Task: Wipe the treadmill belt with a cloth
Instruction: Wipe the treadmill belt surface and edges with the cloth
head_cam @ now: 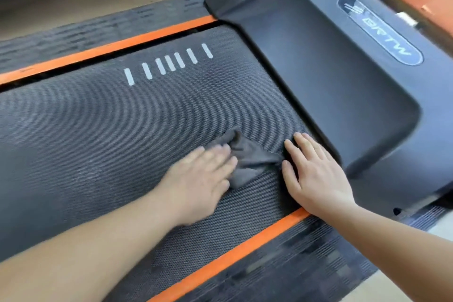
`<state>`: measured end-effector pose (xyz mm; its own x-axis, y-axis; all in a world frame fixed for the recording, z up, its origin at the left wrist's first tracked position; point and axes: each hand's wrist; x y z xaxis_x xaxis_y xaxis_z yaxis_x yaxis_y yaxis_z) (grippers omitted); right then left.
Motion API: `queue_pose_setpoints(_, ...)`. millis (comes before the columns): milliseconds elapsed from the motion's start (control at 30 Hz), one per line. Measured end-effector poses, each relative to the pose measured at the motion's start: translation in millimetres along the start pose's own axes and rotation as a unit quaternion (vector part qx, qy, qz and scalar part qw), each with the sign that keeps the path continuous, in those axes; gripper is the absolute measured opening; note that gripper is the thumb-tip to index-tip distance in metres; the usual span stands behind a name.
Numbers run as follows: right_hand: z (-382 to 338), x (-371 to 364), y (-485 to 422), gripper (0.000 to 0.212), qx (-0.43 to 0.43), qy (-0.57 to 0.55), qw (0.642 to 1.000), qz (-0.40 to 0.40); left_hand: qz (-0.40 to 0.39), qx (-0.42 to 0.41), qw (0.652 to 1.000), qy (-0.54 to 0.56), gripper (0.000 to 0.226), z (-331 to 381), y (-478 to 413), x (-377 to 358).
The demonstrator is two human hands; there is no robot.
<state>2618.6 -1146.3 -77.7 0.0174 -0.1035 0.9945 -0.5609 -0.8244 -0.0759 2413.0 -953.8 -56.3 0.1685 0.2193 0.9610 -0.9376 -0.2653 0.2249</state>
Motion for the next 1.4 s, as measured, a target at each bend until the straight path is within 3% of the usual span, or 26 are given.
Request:
queue_pose_setpoints(67, -0.3, 0.5, -0.5, 0.059, -0.002, 0.001, 1.000, 0.000, 0.014, 0.111, 0.993, -0.033, 0.072, -22.9, -20.2, 8.5)
queue_pose_setpoints(133, -0.8, 1.0, -0.5, 0.060, -0.001, 0.001, 1.000, 0.000, -0.020, 0.197, 0.980, -0.026, 0.072, -23.6, -36.7, 10.8)
queue_pose_setpoints(233, -0.2, -0.6, -0.1, 0.059, 0.000, 0.001, 1.000, 0.006, -0.021, 0.223, 0.974, -0.003, 0.079, -13.0, -59.2, 1.7)
queue_pose_setpoints(333, 0.6, -2.2, -2.2, 0.058, 0.006, 0.001, 1.000, 0.008, 0.018, 0.204, 0.979, 0.021, 0.076, -12.4, -82.5, 0.7)
queue_pose_setpoints(400, -0.2, -2.9, -1.2, 0.056, 0.003, 0.005, 1.000, 0.013, 0.044, 0.140, 0.989, 0.019, 0.069, -1.0, -85.6, -0.5)
queue_pose_setpoints(467, 1.1, -4.2, -0.3, 0.054, 0.006, 0.001, 1.000, 0.025, 0.040, -0.001, 0.999, 0.015, 0.065, 20.9, -67.3, -3.5)
queue_pose_setpoints(567, 2.2, -6.3, 1.1, 0.054, 0.018, 0.002, 0.999, 0.040, -0.032, -0.190, 0.981, -0.026, 0.061, 21.2, -29.8, 1.5)
queue_pose_setpoints(633, 2.4, -5.7, 0.3, 0.054, 0.019, 0.004, 0.999, 0.040, -0.035, -0.158, 0.985, -0.052, 0.060, -7.5, -39.6, 13.0)
queue_pose_setpoints(733, 1.0, -4.4, -0.3, 0.055, 0.010, 0.002, 1.000, 0.028, 0.011, 0.057, 0.998, -0.018, 0.060, -36.8, -61.4, 27.9)
queue_pose_setpoints(800, 0.3, -4.6, 0.0, 0.056, 0.007, 0.007, 1.000, 0.026, 0.035, 0.102, 0.994, 0.008, 0.061, -18.1, -58.2, 18.1)
queue_pose_setpoints(833, 0.9, -4.8, -0.9, 0.056, 0.008, 0.007, 1.000, 0.025, 0.041, 0.074, 0.996, 0.031, 0.061, 1.1, -48.6, 9.6)
queue_pose_setpoints(900, 2.1, -4.8, -1.1, 0.055, 0.008, 0.006, 1.000, 0.028, 0.024, -0.064, 0.996, 0.053, 0.060, 37.0, -15.9, -6.5)
queue_pose_setpoints(967, 1.5, -5.2, 0.0, 0.055, 0.008, 0.010, 0.999, 0.029, -0.013, -0.167, 0.985, 0.040, 0.061, 37.3, 3.7, -11.3)
queue_pose_setpoints(1033, 0.2, -4.4, -1.3, 0.055, 0.009, 0.010, 1.000, 0.026, 0.002, -0.148, 0.989, 0.022, 0.058, 11.4, -9.9, -5.1)
queue_pose_setpoints(1133, 0.1, -4.2, -1.7, 0.059, 0.003, 0.011, 1.000, 0.017, 0.038, 0.047, 0.997, 0.044, 0.056, -5.1, -35.9, 4.0)
queue_pose_setpoints(1167, -0.3, -4.1, -1.4, 0.060, 0.001, 0.015, 1.000, 0.015, 0.055, 0.075, 0.994, 0.056, 0.056, 7.5, -36.8, 2.1)
queue_pose_setpoints(1267, -0.6, -3.1, -0.9, 0.062, 0.002, 0.017, 1.000, 0.014, 0.053, -0.047, 0.997, 0.038, 0.058, 62.0, -5.6, -21.7)
queue_pose_setpoints(1333, 0.5, -2.5, -0.9, 0.061, 0.004, 0.011, 1.000, 0.012, 0.078, -0.112, 0.990, 0.036, 0.055, 56.8, 4.7, -26.7)
queue_pose_setpoints(1400, -0.9, -1.7, -1.0, 0.060, 0.003, 0.012, 1.000, 0.010, 0.101, -0.055, 0.993, -0.023, 0.058, 26.0, -7.0, -20.0)
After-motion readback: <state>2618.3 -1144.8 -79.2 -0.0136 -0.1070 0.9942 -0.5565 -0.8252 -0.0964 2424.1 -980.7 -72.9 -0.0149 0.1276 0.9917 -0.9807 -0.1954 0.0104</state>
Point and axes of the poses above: each hand's wrist, its own y-axis away from the middle knuckle, its own x-axis out of the back of the hand, z = x × y, and after that the axes turned 6 degrees about z, right-handed
